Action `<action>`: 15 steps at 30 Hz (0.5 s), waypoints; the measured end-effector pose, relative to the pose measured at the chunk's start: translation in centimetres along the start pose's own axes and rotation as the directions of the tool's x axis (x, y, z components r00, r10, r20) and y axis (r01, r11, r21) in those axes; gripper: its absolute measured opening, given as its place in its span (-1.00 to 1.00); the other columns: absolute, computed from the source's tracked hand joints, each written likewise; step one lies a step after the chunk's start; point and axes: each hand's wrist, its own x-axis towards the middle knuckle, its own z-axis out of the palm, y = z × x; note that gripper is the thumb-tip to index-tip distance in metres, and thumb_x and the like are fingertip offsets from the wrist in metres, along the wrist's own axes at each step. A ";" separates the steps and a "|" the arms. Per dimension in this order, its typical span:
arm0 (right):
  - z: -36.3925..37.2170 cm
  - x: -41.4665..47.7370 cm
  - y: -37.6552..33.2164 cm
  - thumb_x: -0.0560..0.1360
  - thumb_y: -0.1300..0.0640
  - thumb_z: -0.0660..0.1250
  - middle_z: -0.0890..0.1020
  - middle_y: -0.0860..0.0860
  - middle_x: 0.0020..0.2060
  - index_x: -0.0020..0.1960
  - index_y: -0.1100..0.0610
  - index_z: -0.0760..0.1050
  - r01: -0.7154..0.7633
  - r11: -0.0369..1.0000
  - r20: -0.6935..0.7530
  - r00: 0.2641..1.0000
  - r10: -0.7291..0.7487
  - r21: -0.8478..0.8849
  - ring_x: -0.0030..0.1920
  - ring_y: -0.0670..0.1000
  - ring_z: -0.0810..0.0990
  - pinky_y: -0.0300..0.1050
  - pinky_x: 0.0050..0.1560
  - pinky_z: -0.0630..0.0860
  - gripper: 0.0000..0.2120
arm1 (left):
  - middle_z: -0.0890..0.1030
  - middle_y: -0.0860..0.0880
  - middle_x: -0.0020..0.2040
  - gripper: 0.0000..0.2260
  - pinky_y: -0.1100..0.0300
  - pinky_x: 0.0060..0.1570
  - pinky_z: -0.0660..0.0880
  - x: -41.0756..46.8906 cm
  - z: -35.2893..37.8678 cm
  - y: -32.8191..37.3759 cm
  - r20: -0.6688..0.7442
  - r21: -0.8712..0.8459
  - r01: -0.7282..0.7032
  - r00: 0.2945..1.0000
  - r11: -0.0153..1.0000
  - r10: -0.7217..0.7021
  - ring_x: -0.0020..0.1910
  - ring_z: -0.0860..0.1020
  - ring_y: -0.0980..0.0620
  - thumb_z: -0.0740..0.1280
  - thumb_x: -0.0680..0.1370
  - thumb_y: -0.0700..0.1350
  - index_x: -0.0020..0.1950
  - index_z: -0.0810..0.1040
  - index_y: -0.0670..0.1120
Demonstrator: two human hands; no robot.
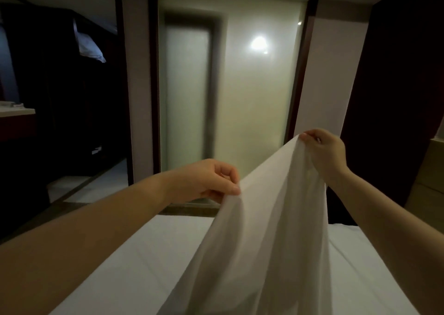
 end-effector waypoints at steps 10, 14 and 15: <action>-2.6 -1.5 3.0 0.55 0.13 0.29 0.54 -0.14 -0.25 -0.06 0.06 0.59 -0.065 0.996 0.052 0.996 0.068 -0.060 -0.23 -0.16 0.47 -0.35 -0.27 0.38 -0.90 | 0.53 0.02 -0.36 -0.84 0.30 -0.28 0.50 0.8 3.2 -3.1 -0.032 -0.180 0.095 0.994 0.979 -0.102 -0.33 0.51 0.11 0.34 0.38 -0.23 -0.37 0.57 -0.02; -3.2 -2.0 3.9 0.54 0.14 0.30 0.56 -0.11 -0.26 -0.07 0.07 0.59 -0.091 0.995 0.067 0.993 0.094 -0.037 -0.24 -0.14 0.48 -0.30 -0.23 0.44 -0.91 | 0.57 0.01 -0.35 -0.86 0.33 -0.25 0.53 1.3 5.3 -3.4 -0.091 0.012 0.110 0.990 0.994 -0.108 -0.32 0.54 0.12 0.32 0.51 -0.31 -0.24 0.58 -0.17; -3.5 -2.1 4.1 0.54 0.14 0.31 0.55 -0.11 -0.26 -0.07 0.07 0.59 -0.096 0.995 0.072 0.993 0.098 -0.029 -0.24 -0.14 0.48 -0.30 -0.23 0.44 -0.91 | 0.58 -0.01 -0.33 -0.89 0.33 -0.23 0.53 1.4 5.8 -3.6 -0.103 0.064 0.110 0.989 0.992 -0.103 -0.31 0.56 0.13 0.34 0.51 -0.29 -0.21 0.60 -0.19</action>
